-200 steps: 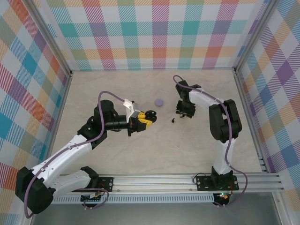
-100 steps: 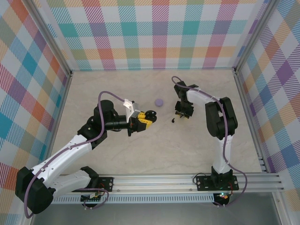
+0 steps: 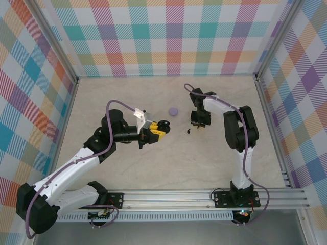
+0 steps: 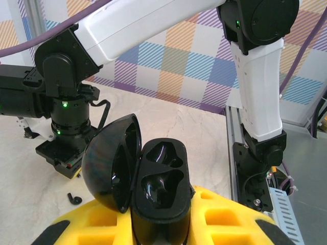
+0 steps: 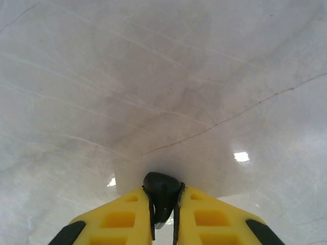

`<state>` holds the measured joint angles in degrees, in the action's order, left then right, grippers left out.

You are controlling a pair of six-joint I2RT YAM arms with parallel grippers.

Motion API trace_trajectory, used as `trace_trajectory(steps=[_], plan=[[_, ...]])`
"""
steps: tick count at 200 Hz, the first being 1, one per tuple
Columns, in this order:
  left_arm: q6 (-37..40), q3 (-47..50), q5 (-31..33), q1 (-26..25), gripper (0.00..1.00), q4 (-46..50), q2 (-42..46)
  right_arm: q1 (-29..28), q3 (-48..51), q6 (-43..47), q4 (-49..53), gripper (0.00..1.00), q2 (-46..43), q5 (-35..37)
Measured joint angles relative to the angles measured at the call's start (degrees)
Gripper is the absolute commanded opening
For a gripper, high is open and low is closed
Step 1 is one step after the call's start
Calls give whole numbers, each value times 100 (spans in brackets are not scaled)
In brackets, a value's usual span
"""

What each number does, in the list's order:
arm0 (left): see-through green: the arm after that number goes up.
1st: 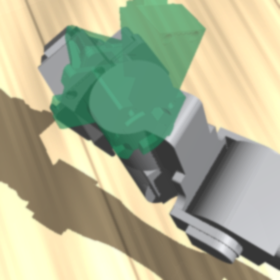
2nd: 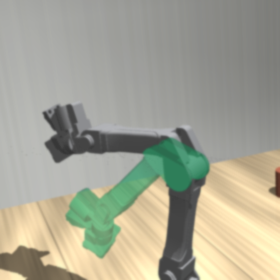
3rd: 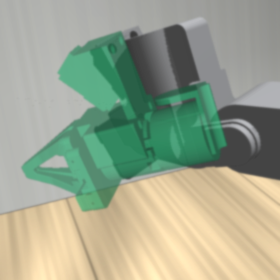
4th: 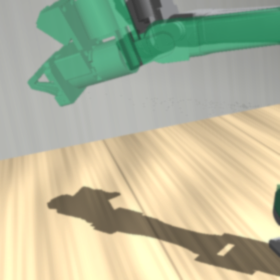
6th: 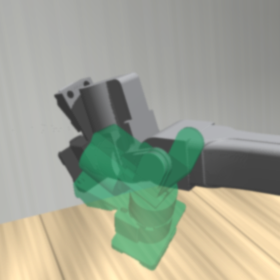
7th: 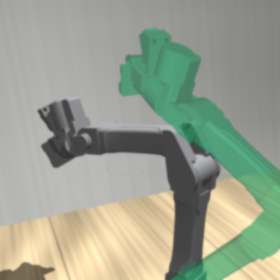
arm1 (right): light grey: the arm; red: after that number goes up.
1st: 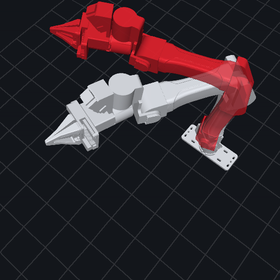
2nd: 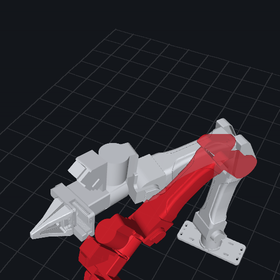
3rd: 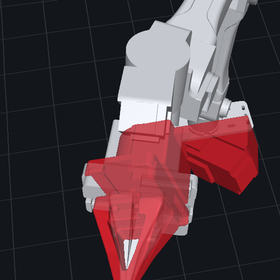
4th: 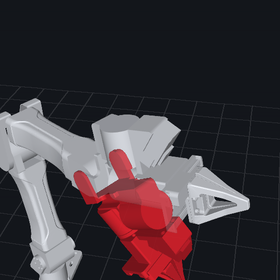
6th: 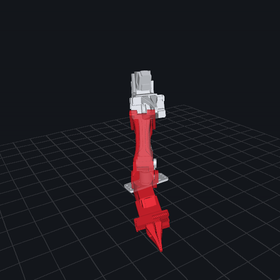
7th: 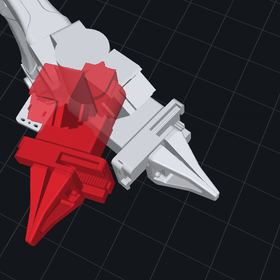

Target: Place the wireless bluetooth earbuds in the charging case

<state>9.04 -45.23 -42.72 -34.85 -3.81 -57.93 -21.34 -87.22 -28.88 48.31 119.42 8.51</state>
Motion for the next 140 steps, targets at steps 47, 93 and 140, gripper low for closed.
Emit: trace_trajectory(steps=[47,93,140], plan=[[2,0,0,0,4,74,4,26,304,903,146,15,-190,-68],[2,0,0,0,4,76,4,37,739,1480,313,20,-481,-323],[0,0,0,0,4,74,4,37,789,1606,330,45,-518,-319]])
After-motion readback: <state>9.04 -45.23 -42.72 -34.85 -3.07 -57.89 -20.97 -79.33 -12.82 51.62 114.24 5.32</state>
